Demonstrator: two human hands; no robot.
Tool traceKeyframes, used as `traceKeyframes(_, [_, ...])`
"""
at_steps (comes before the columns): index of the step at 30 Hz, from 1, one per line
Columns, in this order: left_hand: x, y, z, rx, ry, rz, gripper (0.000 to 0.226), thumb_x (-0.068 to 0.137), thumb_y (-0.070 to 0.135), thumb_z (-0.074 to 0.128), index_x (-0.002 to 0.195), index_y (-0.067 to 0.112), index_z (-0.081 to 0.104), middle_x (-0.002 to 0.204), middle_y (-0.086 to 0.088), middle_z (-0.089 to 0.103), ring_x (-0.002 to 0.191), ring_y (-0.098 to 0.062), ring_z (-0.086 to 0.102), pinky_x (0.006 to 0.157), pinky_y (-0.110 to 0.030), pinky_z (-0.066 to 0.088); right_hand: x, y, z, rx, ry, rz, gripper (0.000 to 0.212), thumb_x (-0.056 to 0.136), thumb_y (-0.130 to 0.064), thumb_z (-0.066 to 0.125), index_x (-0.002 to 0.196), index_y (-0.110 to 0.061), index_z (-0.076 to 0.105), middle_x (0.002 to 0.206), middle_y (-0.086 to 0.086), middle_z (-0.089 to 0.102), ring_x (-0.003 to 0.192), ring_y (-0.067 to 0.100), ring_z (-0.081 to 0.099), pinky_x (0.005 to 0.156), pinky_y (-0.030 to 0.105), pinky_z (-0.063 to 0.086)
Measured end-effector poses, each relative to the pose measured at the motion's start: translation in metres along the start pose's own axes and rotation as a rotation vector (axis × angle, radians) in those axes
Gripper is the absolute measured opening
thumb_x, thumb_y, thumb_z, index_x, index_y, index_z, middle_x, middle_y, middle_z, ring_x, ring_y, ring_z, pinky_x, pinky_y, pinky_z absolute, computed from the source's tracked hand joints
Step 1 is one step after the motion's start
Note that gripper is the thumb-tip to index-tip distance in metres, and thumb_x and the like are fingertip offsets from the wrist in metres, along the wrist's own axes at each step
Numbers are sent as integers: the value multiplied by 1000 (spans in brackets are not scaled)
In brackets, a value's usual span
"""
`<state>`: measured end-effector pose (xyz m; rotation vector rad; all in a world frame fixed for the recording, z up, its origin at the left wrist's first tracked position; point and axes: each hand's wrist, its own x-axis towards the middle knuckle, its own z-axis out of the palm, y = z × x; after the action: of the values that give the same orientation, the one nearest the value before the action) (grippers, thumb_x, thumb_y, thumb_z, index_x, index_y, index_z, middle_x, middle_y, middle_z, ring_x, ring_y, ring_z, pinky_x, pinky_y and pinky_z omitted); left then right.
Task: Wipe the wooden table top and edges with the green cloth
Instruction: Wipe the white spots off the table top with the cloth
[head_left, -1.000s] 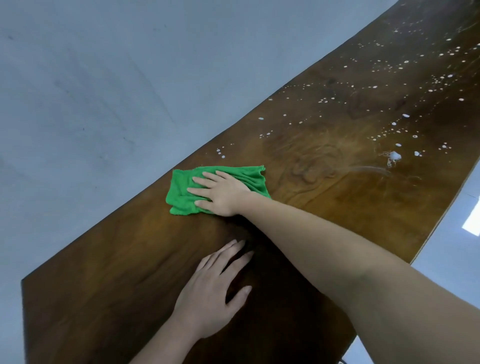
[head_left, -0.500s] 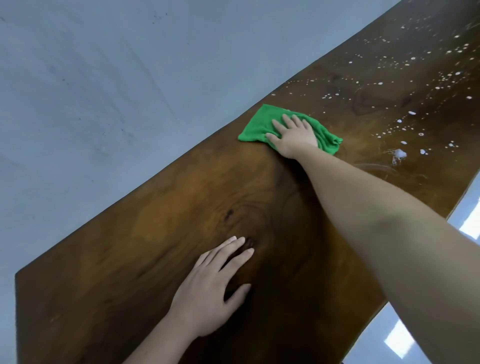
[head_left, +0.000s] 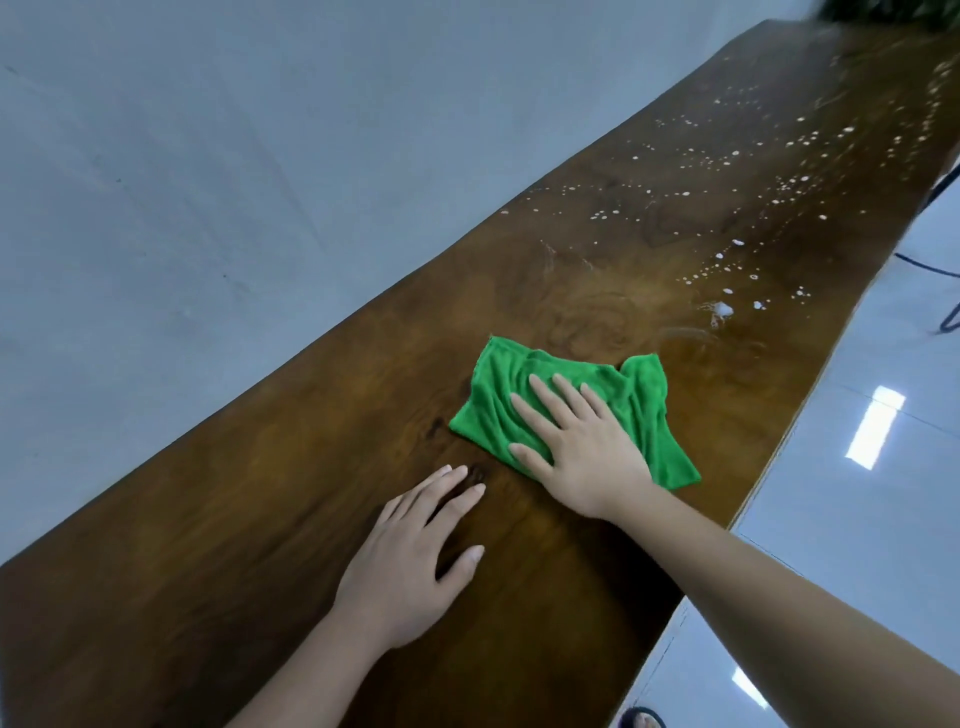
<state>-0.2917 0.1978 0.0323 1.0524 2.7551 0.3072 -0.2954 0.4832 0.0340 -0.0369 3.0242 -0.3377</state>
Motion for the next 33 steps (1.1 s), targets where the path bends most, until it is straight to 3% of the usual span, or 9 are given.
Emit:
traceKeyframes(4, [2,-3,3,18,-5,21,64,111,72,23,172,51,20,181,26,8,167,5,-6,138,-41,18,-50,7,2,7,-15,-67,74,106,-81,4,172,-48,-3,182,-11,-13,167,16,-22,137,47,-6])
traceKeyframes(10, [41,16,2,41,8,78,65,110,73,32,169,44,38,182,27,10,168,5,-3,135,-35,12,-59,66,-7,33,21,6,75,104,-85,6,171,-52,0,182,-16,-10,167,11,-19,137,45,-5])
traceKeyframes(22, [206,102,15,26,1,176,63,112,71,35,172,52,25,181,29,8,168,5,-1,135,-37,11,2,259,-49,9,104,157,77,104,-85,5,172,-50,4,183,-15,-4,169,12,-10,137,44,-3])
traceKeyframes(30, [291,124,13,25,15,51,65,107,82,22,169,64,11,181,34,-2,168,4,-3,136,-42,9,73,400,-89,2,123,232,82,101,-87,1,174,-47,7,184,-11,1,170,16,-3,137,46,1])
traceKeyframes(33, [296,128,14,24,35,38,64,109,79,27,170,62,14,181,33,1,169,2,2,136,-46,14,101,439,-103,12,120,287,84,101,-87,0,174,-47,6,184,-10,0,170,16,-4,137,47,2])
